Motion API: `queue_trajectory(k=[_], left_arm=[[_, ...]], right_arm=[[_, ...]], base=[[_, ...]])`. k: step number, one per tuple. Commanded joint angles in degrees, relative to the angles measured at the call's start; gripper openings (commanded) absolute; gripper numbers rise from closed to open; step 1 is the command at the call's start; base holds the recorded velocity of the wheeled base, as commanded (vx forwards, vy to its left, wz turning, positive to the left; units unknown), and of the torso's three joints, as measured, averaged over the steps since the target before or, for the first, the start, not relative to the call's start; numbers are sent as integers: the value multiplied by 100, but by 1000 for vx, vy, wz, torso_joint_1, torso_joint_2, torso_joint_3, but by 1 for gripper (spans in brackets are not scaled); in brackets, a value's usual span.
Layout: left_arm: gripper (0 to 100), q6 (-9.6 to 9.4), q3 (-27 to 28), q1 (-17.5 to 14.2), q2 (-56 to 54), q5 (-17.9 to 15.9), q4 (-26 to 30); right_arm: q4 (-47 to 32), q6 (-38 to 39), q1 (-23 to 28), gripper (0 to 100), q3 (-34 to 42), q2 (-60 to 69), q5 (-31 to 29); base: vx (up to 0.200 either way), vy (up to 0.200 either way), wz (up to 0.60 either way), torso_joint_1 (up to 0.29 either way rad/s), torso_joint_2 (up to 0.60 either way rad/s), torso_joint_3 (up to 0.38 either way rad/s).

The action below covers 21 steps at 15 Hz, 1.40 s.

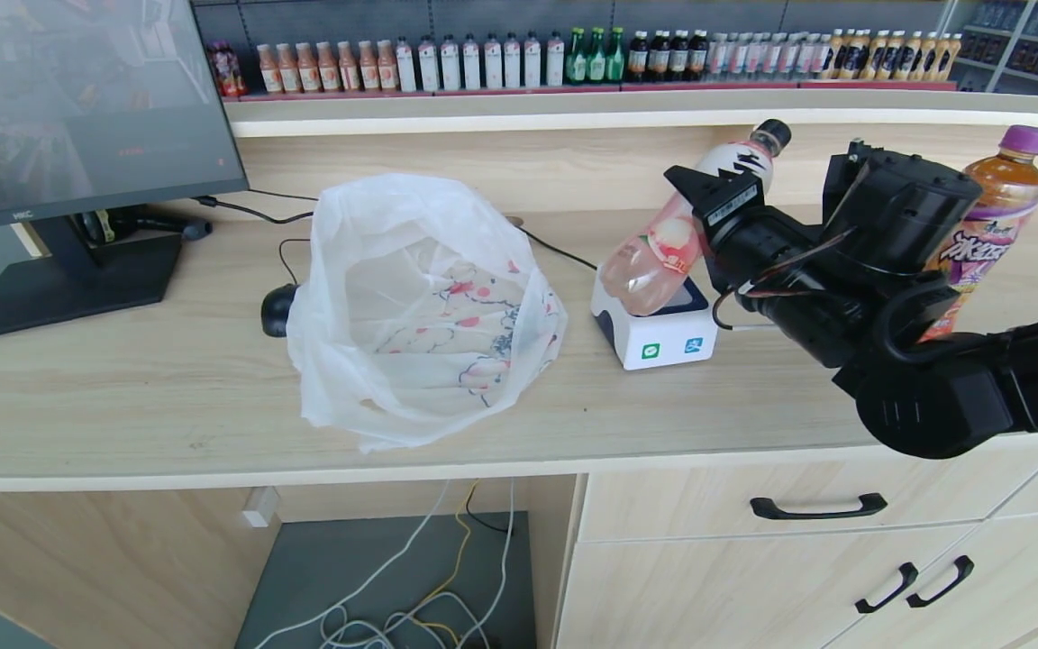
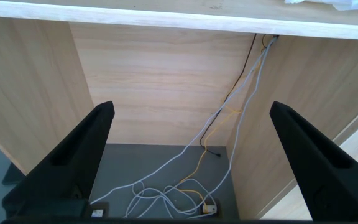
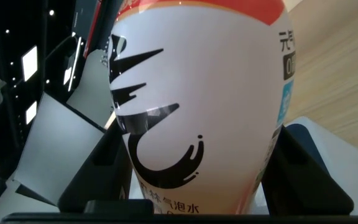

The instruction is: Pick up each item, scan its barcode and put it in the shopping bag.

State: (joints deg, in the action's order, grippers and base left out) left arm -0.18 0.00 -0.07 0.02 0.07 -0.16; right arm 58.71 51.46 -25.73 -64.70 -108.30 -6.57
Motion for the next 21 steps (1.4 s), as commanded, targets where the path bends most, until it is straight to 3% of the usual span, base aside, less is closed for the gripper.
queue_trajectory(k=[1,21], left_arm=[[100,1,0,-1,-2,1,-2],[100,1,0,-1,-2,1,-2]], right_arm=[[0,5,-2,0,1,2,-2],[-325,-285,-204,0,-272,494,15]], base=[[0,0,0,0,0,0],[0,0,0,0,0,0]])
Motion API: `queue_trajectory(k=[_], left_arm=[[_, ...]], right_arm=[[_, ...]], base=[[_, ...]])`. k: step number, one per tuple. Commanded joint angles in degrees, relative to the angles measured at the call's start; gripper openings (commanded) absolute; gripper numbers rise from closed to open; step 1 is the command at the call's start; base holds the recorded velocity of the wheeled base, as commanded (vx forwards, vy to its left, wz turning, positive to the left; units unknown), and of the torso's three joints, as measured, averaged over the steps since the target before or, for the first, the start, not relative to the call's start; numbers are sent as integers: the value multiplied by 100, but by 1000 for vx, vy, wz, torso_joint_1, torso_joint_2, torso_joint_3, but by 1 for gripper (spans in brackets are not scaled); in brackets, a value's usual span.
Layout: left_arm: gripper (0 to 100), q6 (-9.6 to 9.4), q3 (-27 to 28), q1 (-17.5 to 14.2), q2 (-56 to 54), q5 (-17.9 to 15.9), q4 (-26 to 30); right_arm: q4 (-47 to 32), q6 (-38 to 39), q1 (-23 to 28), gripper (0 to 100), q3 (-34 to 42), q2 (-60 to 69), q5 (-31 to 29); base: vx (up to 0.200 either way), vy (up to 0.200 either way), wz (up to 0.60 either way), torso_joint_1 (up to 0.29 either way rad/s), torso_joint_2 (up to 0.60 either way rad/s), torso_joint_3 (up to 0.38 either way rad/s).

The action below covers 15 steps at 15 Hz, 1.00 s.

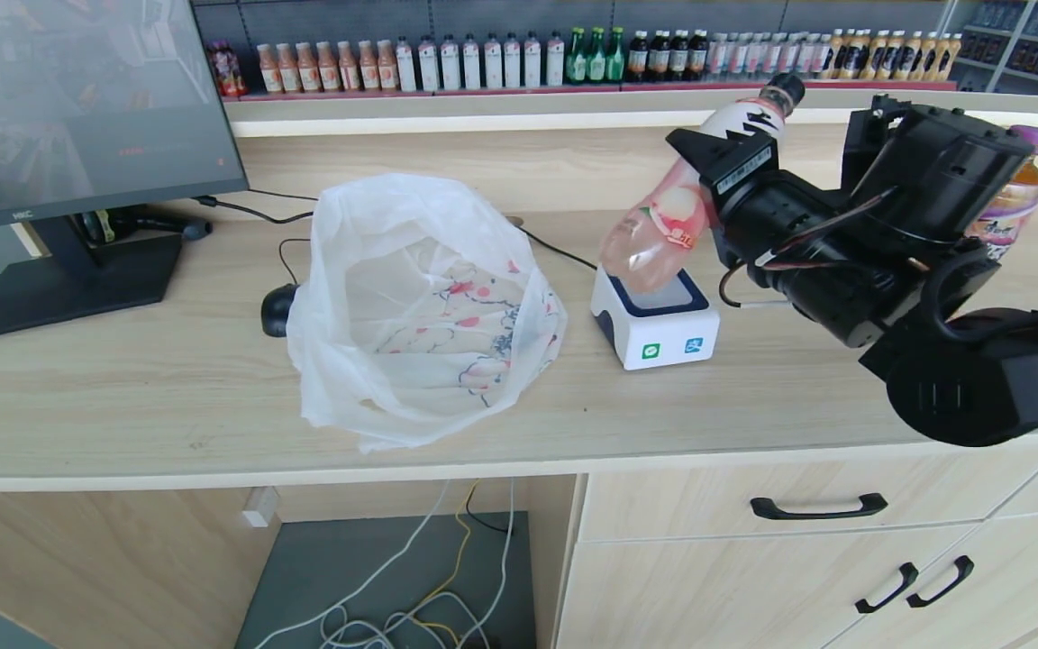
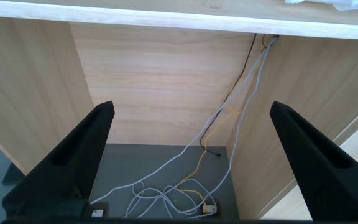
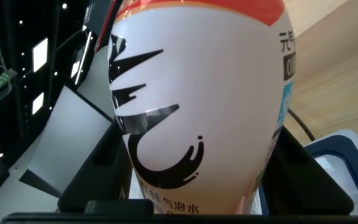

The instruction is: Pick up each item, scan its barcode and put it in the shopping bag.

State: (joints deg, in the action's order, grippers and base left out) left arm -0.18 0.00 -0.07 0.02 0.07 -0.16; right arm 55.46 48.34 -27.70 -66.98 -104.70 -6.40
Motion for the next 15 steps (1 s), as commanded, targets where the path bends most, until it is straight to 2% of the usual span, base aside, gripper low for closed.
queue_trajectory(k=[1,6,11,13,15], left_arm=[[100,1,0,-1,-2,1,-2],[100,1,0,-1,-2,1,-2],[100,1,0,-1,-2,1,-2],[100,1,0,-1,-2,1,-2],[100,1,0,-1,-2,1,-2]], right_arm=[[-52,-298,-8,0,-26,284,7],[-395,-1652,-122,0,9,750,-46],[-395,-3638,-157,0,466,1224,-54],[-219,-4385,-104,0,826,1400,-63],[352,-5036,-104,0,1257,1444,-28]], base=[[0,0,0,0,0,0],[0,0,0,0,0,0],[0,0,0,0,0,0],[0,0,0,0,0,0],[0,0,0,0,0,0]])
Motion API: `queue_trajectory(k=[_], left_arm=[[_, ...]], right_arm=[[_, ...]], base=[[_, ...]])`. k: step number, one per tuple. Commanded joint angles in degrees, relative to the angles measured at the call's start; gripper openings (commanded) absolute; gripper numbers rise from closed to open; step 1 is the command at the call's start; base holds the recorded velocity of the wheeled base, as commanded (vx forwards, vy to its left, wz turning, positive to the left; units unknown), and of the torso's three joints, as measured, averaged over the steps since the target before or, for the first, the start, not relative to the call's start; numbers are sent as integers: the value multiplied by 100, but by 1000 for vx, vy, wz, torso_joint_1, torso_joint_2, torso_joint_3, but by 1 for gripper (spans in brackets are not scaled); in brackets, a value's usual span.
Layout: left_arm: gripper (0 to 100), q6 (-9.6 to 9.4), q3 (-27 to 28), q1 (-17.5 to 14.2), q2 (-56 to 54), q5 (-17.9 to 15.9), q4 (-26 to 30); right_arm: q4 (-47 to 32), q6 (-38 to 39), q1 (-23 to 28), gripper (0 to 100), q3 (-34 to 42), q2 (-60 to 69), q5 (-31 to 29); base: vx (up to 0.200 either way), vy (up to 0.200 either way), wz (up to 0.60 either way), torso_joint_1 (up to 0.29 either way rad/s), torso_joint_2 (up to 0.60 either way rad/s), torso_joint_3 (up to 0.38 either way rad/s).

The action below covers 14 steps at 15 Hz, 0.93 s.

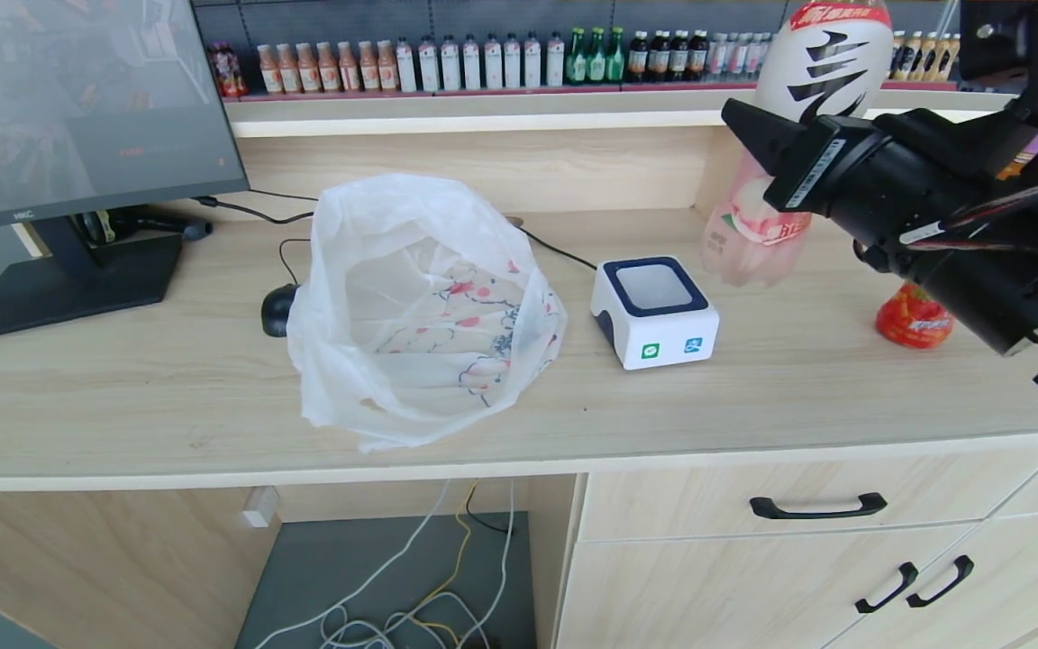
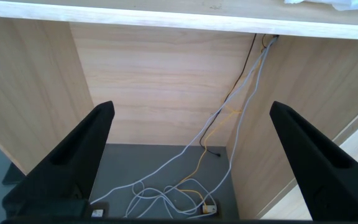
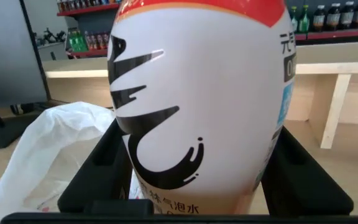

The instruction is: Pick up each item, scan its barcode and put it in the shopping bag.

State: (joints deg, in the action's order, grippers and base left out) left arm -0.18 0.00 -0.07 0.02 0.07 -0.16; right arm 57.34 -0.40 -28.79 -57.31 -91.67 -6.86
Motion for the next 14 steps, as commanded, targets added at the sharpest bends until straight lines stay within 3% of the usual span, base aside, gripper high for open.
queue_trajectory(k=[1,5,7,14], left_arm=[[100,1,0,-1,-2,1,-2],[100,1,0,-1,-2,1,-2],[100,1,0,-1,-2,1,-2],[100,9,0,-1,-2,1,-2]], right_arm=[[550,-399,-3,0,580,141,71],[1578,-865,14,0,1160,27,721],[2299,-1261,331,0,1187,-263,1152],[2800,-1120,251,0,1204,-325,713]], base=[[0,0,0,0,0,0],[0,0,0,0,0,0],[0,0,0,0,0,0],[0,0,0,0,0,0]])
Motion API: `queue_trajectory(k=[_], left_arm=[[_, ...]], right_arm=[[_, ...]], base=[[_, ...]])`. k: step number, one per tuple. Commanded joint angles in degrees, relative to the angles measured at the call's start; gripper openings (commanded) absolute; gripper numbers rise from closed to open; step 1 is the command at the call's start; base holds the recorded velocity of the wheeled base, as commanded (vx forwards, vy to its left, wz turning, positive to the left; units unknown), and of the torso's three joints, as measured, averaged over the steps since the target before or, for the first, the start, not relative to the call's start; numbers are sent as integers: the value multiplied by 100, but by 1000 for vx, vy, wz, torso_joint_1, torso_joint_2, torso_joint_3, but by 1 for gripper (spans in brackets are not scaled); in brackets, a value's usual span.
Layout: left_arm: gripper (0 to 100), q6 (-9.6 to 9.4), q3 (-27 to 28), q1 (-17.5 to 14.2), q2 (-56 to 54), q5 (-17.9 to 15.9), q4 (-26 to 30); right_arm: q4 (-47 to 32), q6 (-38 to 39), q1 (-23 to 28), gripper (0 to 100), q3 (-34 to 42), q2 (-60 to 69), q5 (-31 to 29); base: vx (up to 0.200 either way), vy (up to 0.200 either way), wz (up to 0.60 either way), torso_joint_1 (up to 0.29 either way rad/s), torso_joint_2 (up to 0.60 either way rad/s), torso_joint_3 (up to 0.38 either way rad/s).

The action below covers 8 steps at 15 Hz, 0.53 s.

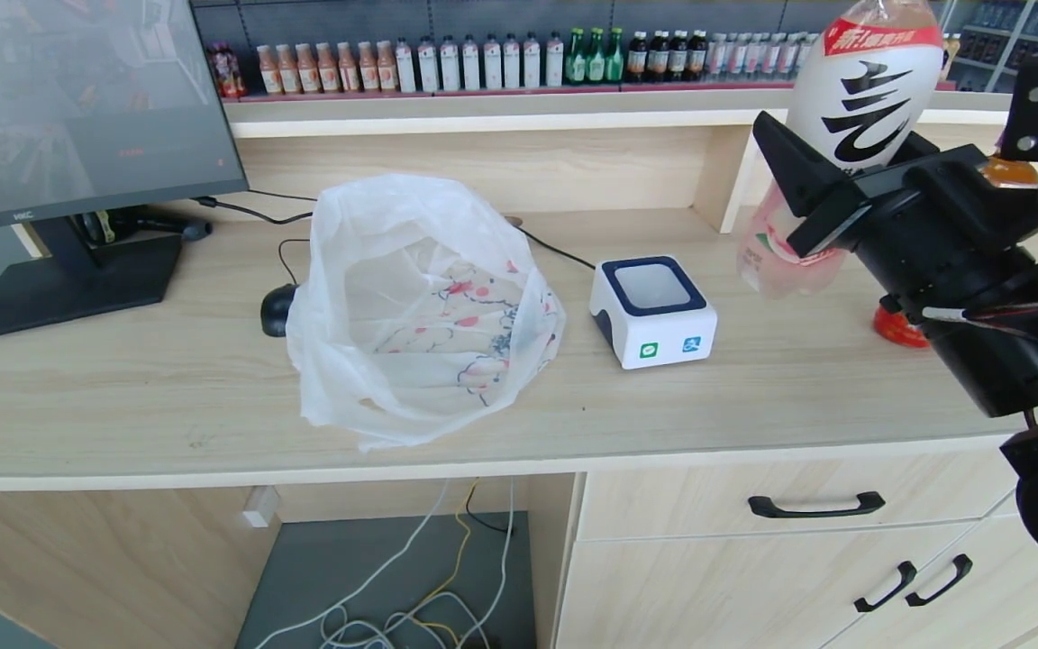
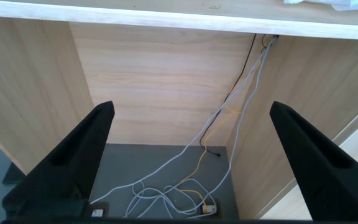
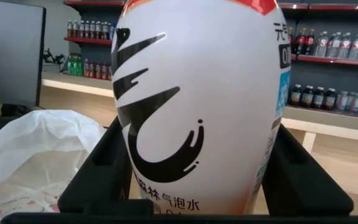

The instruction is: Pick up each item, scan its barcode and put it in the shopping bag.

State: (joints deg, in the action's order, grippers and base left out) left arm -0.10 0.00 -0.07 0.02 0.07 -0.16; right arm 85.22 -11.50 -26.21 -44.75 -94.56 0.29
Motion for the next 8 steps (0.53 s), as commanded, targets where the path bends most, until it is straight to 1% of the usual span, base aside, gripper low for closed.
queue_trajectory(k=[1,8], left_arm=[[100,1,0,-1,-2,1,-2],[100,1,0,-1,-2,1,-2]], right_arm=[[38,-11,2,0,-78,-18,-20],[117,25,-25,0,-139,8,-82]], base=[[0,0,0,0,0,0],[0,0,0,0,0,0]])
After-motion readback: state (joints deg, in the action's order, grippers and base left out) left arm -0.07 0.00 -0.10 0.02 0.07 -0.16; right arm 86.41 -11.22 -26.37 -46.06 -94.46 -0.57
